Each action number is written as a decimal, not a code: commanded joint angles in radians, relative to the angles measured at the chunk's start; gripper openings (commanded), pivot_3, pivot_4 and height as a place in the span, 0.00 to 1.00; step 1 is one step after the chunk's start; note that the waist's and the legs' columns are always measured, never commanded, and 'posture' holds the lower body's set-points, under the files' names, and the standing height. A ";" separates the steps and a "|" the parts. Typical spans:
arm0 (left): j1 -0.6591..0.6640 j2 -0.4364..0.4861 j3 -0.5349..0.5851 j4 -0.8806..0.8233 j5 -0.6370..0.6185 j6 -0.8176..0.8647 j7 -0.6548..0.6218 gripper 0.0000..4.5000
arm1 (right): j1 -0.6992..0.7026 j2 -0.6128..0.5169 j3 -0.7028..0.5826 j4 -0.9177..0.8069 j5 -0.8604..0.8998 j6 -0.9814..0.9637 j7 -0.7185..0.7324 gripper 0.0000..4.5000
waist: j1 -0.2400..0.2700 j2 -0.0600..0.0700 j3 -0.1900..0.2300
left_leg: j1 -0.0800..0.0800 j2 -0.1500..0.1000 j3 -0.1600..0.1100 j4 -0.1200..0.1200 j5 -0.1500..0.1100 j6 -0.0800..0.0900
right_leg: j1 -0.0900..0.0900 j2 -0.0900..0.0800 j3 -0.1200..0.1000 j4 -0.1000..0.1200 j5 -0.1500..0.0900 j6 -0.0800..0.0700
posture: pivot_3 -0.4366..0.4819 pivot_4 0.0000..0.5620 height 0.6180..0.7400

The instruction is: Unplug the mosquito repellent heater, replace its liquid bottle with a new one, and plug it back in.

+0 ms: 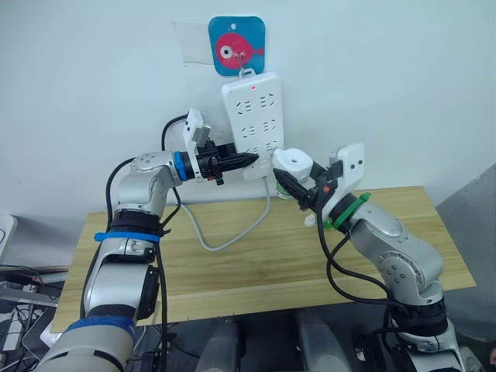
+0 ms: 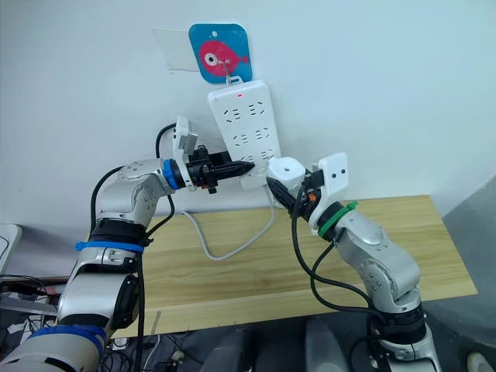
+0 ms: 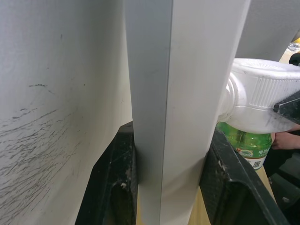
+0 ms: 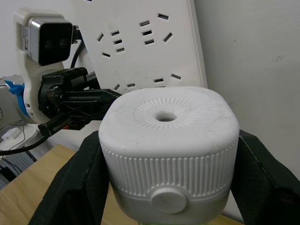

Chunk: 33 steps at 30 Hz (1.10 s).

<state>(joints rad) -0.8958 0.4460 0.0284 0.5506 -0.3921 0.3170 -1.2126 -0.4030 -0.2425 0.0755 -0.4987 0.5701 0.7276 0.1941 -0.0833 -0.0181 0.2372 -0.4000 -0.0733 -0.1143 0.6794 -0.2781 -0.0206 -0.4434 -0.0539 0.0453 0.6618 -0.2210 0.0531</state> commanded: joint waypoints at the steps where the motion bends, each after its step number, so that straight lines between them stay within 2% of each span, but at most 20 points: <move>1: -0.004 0.006 0.022 -0.044 -0.023 0.012 -0.006 0.29 | -0.033 0.018 0.006 -0.022 -0.022 -0.021 -0.003 0.68 | 0.000 0.000 0.000 | 0.000 0.000 0.000 0.000 0.000 0.000 | 0.000 0.000 0.000 0.000 0.000 0.000 | 0.34 0.36 1.00; 13: 0.005 0.012 0.022 -0.052 -0.020 0.012 -0.005 0.29 | -0.048 0.044 -0.002 -0.036 -0.045 -0.020 0.009 0.68 | -0.003 0.000 0.000 | 0.000 0.000 0.001 0.000 0.000 0.000 | -0.001 0.000 0.001 0.001 0.000 0.000 | 0.35 0.36 1.00; 33: 0.014 0.016 0.022 -0.054 -0.011 0.001 -0.004 0.29 | 0.006 0.016 0.020 -0.098 -0.088 -0.056 0.061 0.68 | -0.003 0.000 0.000 | 0.000 0.000 0.001 0.000 0.000 0.000 | -0.002 0.000 0.000 0.000 0.000 0.000 | 0.35 0.37 1.00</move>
<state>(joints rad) -0.8748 0.4536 0.0338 0.5225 -0.3926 0.3237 -1.2122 -0.3921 -0.2305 0.1008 -0.5466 0.4877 0.7034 0.2542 -0.0864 -0.0181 0.2372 -0.4004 -0.0729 -0.1133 0.6791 -0.2782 -0.0206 -0.4451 -0.0540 0.0457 0.6623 -0.2210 0.0531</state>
